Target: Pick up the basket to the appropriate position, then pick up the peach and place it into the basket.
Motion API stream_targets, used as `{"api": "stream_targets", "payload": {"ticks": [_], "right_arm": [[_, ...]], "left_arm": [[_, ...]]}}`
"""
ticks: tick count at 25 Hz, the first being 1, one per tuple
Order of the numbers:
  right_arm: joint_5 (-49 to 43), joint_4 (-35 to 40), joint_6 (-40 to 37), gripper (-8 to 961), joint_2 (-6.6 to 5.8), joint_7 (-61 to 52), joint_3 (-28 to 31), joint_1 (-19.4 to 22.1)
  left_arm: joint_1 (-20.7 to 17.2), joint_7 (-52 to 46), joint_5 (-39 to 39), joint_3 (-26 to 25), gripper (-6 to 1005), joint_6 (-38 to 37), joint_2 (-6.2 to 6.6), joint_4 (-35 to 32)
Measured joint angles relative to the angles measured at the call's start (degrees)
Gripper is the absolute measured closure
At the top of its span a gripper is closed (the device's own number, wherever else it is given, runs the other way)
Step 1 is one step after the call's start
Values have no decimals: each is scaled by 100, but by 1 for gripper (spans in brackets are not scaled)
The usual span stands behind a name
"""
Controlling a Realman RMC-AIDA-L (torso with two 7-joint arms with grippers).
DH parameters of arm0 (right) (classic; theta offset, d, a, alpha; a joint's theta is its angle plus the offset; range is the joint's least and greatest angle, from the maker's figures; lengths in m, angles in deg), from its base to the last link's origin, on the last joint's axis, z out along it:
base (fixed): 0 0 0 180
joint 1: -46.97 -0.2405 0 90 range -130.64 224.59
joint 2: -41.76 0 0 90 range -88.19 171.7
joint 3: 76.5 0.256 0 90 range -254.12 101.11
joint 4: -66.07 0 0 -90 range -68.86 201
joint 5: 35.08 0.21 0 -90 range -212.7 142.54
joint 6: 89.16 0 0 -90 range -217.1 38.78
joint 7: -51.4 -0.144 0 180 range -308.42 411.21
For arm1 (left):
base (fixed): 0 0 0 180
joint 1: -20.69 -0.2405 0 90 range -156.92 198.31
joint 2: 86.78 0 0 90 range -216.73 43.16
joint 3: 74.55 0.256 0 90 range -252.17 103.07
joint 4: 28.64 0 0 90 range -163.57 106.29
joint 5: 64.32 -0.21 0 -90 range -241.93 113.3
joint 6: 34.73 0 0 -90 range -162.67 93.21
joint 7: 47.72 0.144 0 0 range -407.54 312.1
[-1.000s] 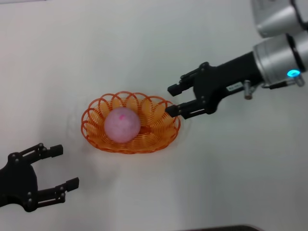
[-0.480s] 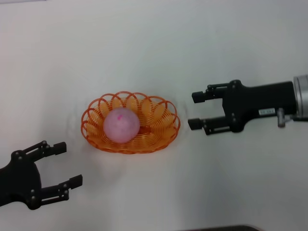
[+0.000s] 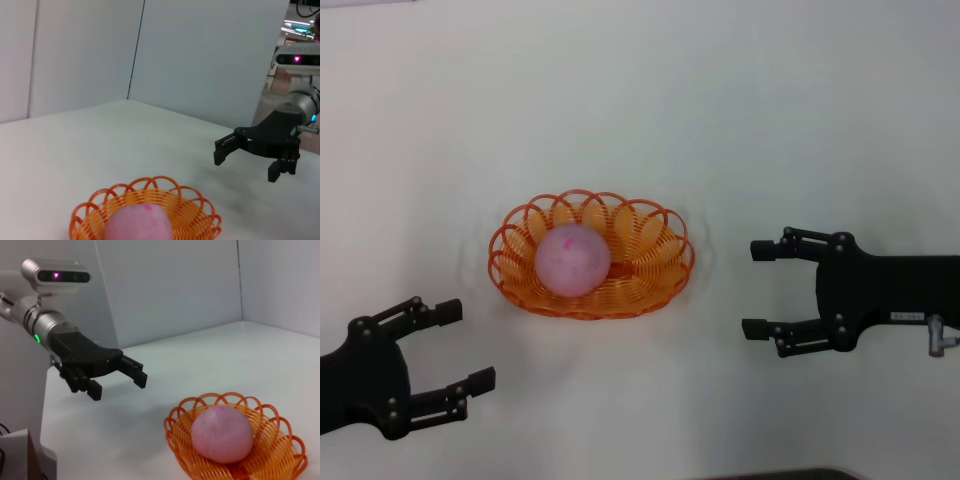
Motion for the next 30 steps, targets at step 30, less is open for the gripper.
{"api": "stream_targets", "payload": {"ticks": [30], "right_arm": [[-38, -486, 204, 6, -2, 829, 382, 348]], "left_arm": [[-10, 15, -44, 66, 143, 132, -2, 156]]}}
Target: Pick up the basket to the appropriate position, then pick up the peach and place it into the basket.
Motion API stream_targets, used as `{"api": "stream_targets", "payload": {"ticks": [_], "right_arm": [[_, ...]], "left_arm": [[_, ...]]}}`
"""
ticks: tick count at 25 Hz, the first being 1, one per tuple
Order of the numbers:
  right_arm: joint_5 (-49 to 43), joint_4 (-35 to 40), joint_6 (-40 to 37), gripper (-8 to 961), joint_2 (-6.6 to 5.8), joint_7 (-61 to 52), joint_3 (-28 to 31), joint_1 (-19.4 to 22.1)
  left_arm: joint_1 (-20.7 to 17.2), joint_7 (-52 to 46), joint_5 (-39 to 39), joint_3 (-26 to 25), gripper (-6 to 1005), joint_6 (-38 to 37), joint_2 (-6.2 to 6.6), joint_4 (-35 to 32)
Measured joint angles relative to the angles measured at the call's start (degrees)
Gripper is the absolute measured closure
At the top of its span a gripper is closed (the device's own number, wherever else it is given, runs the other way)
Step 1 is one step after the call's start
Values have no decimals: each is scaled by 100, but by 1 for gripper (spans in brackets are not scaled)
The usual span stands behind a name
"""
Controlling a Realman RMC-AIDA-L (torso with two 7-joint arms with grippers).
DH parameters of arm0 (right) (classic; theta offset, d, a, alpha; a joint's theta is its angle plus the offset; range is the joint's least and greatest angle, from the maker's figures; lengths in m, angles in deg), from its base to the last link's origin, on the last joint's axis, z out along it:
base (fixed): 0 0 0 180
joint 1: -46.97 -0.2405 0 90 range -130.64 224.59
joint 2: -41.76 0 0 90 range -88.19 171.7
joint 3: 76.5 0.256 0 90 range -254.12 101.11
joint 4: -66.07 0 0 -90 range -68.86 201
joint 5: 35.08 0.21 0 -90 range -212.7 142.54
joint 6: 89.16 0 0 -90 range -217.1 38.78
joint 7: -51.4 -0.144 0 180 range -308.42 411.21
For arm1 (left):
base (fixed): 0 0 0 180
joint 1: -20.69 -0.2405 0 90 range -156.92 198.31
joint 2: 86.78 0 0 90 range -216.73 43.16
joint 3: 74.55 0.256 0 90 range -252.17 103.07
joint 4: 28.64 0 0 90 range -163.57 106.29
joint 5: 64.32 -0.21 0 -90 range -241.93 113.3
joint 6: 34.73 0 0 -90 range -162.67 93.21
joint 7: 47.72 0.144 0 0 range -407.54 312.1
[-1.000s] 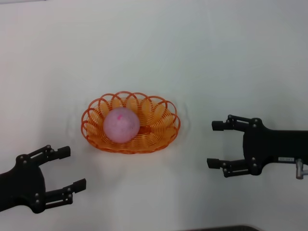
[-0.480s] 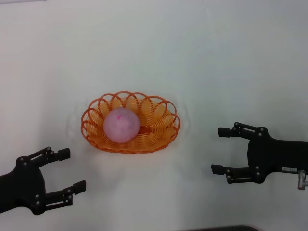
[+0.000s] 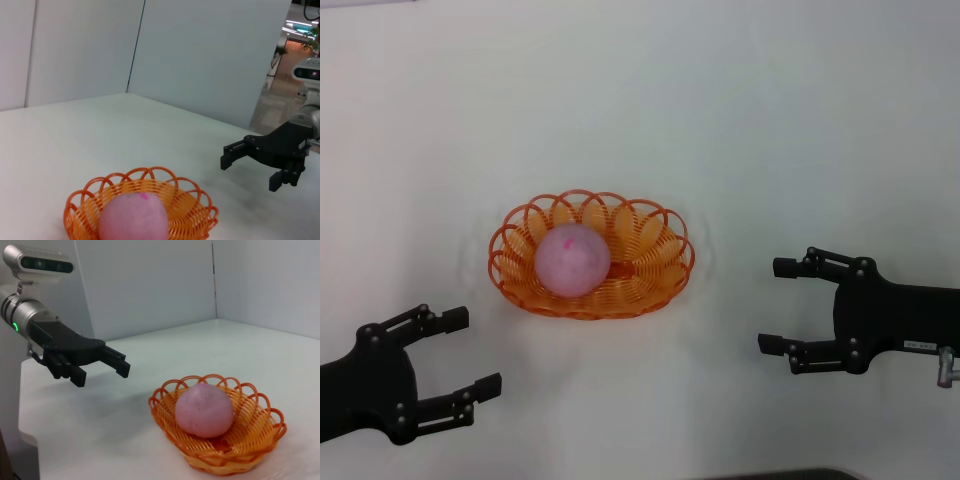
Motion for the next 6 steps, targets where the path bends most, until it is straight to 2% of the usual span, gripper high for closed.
{"api": "stream_targets", "payload": {"ticks": [6], "right_arm": [[29, -2, 0, 6, 0, -9, 14, -14]], "left_arm": [[20, 1, 0, 6, 143, 27, 2, 5]]}}
